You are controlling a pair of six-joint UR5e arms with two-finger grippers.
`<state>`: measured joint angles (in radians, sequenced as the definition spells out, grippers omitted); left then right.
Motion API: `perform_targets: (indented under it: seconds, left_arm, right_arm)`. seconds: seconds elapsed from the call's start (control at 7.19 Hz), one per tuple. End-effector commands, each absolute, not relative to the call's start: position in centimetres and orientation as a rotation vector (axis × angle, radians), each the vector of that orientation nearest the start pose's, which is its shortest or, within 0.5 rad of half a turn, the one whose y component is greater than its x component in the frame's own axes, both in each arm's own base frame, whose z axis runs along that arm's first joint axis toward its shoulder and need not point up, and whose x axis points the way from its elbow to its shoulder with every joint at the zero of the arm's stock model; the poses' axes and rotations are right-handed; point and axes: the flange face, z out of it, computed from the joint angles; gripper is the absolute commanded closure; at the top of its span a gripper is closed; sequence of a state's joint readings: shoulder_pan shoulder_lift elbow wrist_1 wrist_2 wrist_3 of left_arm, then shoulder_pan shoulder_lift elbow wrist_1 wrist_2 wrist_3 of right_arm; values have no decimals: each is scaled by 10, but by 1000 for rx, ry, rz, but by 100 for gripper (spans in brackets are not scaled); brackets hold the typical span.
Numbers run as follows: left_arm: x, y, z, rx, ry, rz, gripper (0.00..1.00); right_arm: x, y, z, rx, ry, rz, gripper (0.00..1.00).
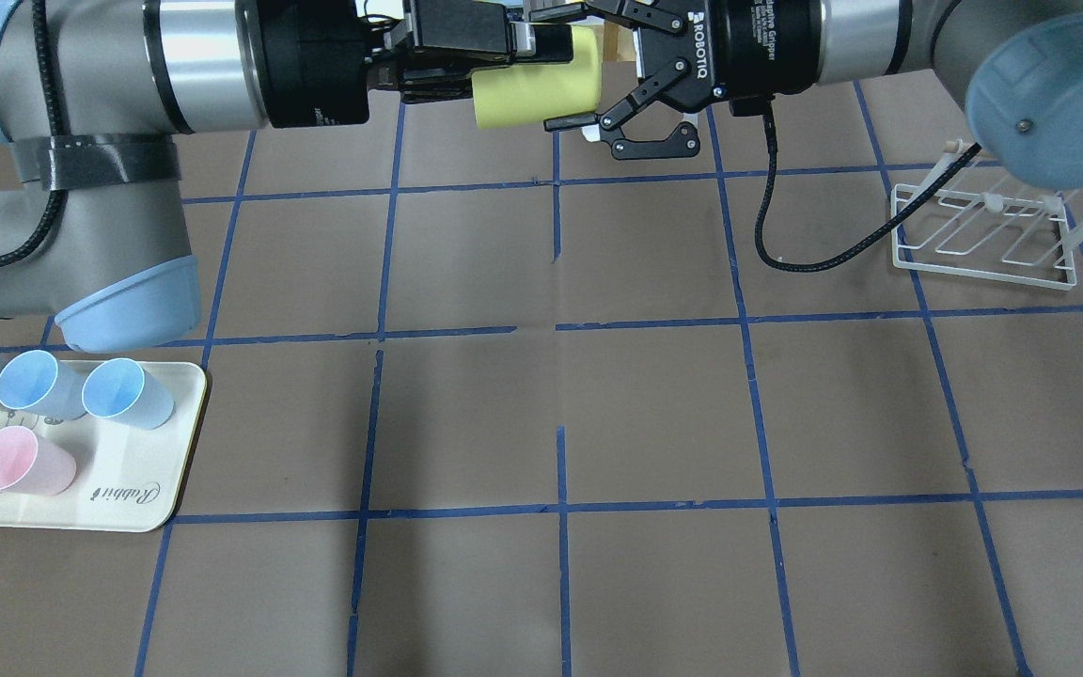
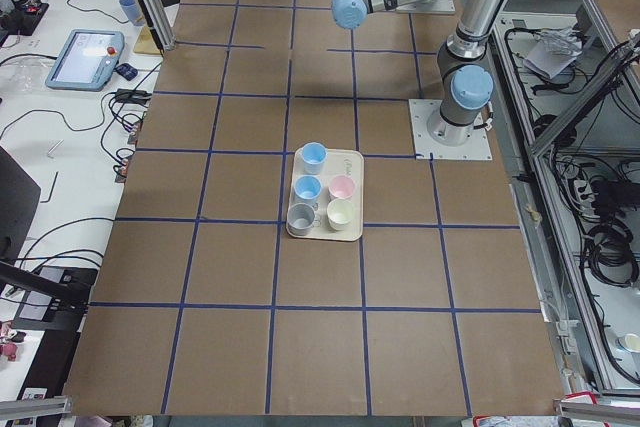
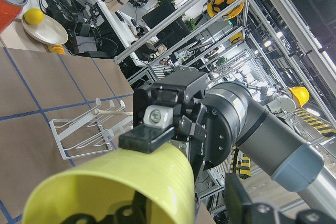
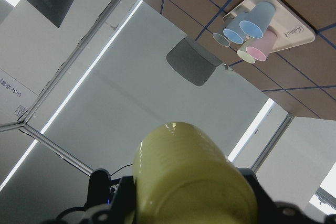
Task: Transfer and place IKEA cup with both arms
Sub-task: 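Grasp the yellow cup with the left gripper while the right gripper releases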
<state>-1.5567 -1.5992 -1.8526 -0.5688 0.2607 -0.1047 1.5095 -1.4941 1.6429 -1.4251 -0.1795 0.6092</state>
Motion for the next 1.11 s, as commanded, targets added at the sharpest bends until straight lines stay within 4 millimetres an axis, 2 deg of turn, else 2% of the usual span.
perform_targets:
  seconds: [0.0,0.14,0.28,0.7,0.84,0.97]
  left_arm:
    - [-222,-479,517,-387,-1763,580,100]
    - [-222,-481,517,-383,-1764,576,100]
    - [-222,-480,517,-384,-1764,577,100]
    - [-219,-481,520,-382,-1765,586,100]
    - [-213,-480,526,-370,-1775,599,100]
    - [-195,-488,527,-281,-1858,598,100]
  right_arm:
    - [200,-524,482,798,1602,660,40]
    - [200,-524,483,813,1598,671,26]
    - [199,-525,487,817,1601,668,0]
    - [192,-529,488,877,1574,701,0]
    - [187,-532,487,895,1571,702,0]
    - [171,-537,486,920,1558,681,0]
